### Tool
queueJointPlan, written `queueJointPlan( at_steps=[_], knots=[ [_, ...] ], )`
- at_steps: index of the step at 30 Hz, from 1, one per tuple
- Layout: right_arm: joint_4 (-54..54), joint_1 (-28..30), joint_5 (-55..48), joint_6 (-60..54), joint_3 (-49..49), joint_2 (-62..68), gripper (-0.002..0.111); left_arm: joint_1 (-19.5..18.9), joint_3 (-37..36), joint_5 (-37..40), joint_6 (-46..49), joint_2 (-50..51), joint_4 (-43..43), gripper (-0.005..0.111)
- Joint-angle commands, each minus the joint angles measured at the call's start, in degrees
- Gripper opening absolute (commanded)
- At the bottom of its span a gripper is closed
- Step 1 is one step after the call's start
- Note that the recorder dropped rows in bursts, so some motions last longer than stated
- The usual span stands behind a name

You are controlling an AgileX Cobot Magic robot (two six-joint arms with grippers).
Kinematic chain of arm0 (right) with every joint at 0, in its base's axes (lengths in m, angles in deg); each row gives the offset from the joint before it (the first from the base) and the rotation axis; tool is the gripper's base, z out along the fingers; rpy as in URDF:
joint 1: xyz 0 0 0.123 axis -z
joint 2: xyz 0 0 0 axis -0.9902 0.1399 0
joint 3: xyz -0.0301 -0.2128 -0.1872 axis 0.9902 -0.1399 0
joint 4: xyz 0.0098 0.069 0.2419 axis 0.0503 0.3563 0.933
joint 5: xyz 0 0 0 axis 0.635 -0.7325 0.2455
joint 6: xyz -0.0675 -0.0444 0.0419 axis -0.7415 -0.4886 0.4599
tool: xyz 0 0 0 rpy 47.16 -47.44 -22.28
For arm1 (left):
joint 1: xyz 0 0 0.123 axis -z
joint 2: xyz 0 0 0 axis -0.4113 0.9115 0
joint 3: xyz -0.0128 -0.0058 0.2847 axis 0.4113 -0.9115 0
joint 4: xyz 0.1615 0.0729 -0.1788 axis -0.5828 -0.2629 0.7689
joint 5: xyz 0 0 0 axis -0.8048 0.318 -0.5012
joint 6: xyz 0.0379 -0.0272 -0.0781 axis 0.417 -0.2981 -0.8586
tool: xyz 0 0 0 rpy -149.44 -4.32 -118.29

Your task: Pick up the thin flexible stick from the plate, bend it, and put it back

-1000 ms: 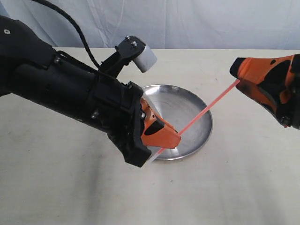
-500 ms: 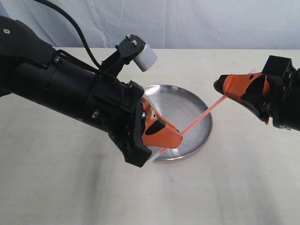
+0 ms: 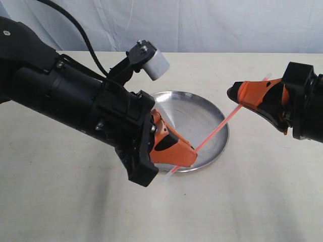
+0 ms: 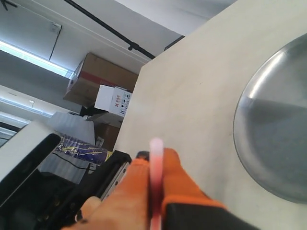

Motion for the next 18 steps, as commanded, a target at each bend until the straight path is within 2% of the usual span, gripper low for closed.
queueJointPlan(
  at_steps=[1,18],
  knots=[
    [-0.2,0.2,1.1,-1.1,0.5,0.1,-0.001,0.4,-0.2,3.3,0.2,-0.6,0.6,0.0],
    [-0.2,0.2,1.1,-4.3,0.5,0.1,-0.001,0.4,-0.2,3.7,-3.6,-0.6,2.2,0.0]
  ],
)
